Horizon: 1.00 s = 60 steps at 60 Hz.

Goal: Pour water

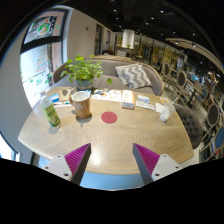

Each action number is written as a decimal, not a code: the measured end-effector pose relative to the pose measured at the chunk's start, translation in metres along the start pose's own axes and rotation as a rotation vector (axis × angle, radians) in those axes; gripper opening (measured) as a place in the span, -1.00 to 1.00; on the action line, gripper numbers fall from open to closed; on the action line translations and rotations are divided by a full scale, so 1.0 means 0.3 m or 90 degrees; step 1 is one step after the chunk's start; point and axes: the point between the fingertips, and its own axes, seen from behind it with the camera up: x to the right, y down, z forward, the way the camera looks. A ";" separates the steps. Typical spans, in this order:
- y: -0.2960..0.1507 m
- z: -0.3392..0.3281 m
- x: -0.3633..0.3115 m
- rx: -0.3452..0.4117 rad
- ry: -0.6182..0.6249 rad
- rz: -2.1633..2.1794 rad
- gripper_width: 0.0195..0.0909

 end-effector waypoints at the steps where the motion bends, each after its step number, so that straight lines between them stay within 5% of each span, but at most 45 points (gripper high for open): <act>1: 0.018 0.011 -0.086 -0.001 0.003 0.000 0.84; 21: 0.078 0.037 -0.664 -0.003 -0.048 0.014 0.86; 35: -0.075 0.202 -0.995 0.068 -0.098 -0.002 0.86; 52: -0.280 0.508 -1.089 0.142 -0.069 0.025 0.85; 60: -0.312 0.589 -1.096 0.156 -0.056 0.021 0.44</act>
